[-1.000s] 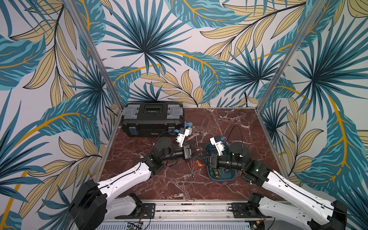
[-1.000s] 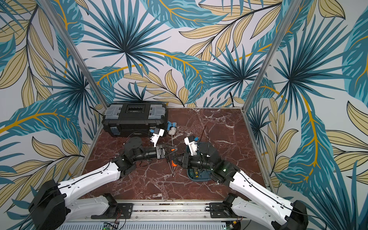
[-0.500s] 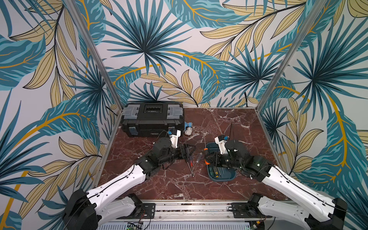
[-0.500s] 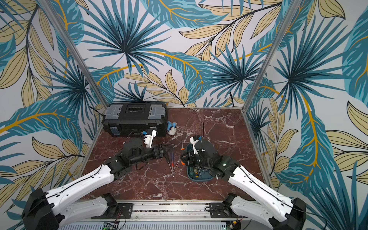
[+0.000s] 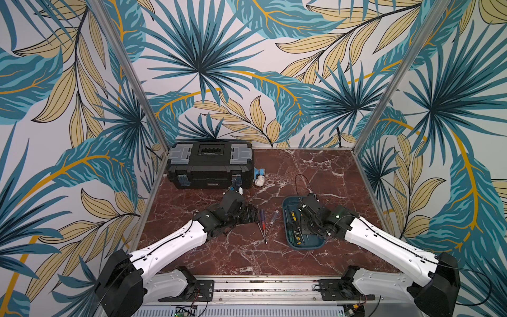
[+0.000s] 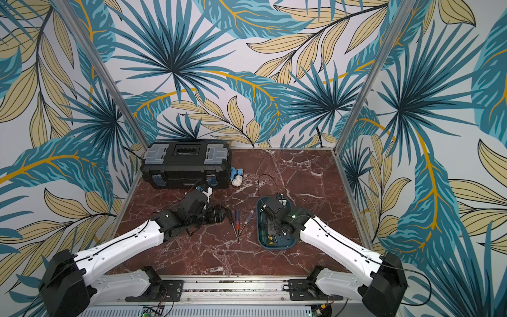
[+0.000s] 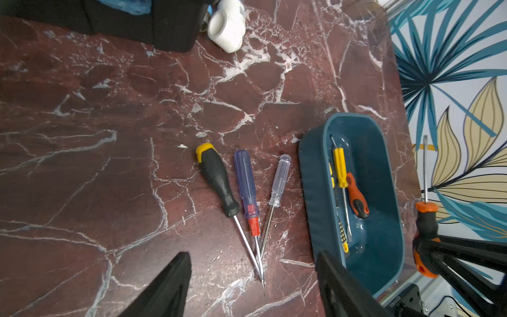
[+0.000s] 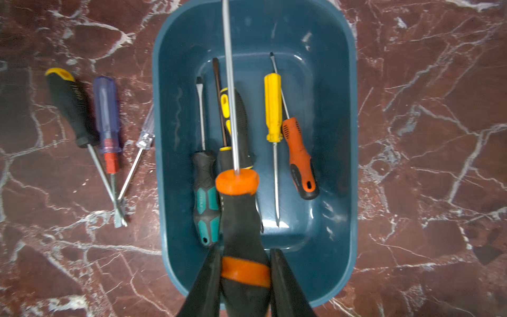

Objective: Put the screwdriver on the desktop into the storage box
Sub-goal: Place the screwdriver in the storage box, then pick up the screwdriver from the center of the board.

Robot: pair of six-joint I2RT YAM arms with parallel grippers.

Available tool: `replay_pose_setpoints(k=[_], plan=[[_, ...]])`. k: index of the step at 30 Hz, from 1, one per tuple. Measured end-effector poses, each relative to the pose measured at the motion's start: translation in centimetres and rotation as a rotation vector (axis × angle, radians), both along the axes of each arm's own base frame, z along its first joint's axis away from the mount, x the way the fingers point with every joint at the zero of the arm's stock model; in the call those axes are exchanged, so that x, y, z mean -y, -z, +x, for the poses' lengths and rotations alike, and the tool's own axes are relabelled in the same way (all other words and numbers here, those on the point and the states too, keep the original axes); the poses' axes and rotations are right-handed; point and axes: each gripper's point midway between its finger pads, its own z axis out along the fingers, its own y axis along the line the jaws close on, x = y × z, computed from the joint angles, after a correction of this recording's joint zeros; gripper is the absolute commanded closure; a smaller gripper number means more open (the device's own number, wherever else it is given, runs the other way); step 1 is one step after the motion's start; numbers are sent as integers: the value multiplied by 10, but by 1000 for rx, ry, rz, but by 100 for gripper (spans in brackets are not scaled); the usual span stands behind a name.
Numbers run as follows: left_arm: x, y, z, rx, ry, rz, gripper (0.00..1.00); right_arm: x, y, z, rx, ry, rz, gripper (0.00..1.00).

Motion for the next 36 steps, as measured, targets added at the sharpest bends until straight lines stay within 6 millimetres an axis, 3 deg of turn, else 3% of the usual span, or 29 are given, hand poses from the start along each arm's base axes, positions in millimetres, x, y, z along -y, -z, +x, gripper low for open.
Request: replay_pose_setpoints(k=[5,8,17,23,31,36], plan=[[-2,8,-1,-18,4,27,27,7,8,1,-18,5,-56,57],[-2,12,-1,-27,4,35,28,8,9,1,-19,3,-72,49],[-1,26,0,-59,8,67,29,7,10,0,-28,-1,-66,54],[3,30,5,-65,11,81,28,-4,11,-2,-45,-16,-11,61],[13,41,30,-87,10,186,35,-31,1,-1,-21,-48,151,68],[11,49,43,-100,-12,293,36,-37,-12,-2,10,-57,226,69]])
